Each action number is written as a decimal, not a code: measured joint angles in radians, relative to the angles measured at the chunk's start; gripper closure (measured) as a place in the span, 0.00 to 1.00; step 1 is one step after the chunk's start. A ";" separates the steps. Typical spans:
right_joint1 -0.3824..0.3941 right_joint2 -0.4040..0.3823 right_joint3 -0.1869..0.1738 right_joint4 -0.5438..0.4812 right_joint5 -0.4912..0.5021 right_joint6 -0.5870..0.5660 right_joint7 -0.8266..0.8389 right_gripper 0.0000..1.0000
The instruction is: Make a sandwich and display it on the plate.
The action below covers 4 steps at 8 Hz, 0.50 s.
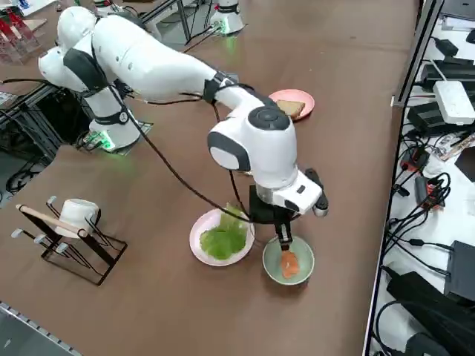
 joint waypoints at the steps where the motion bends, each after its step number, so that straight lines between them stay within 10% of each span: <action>1: 0.006 -0.040 0.039 0.001 0.002 -0.067 0.089 0.95; 4: 0.032 -0.119 0.211 -0.016 0.004 -0.276 0.438 0.95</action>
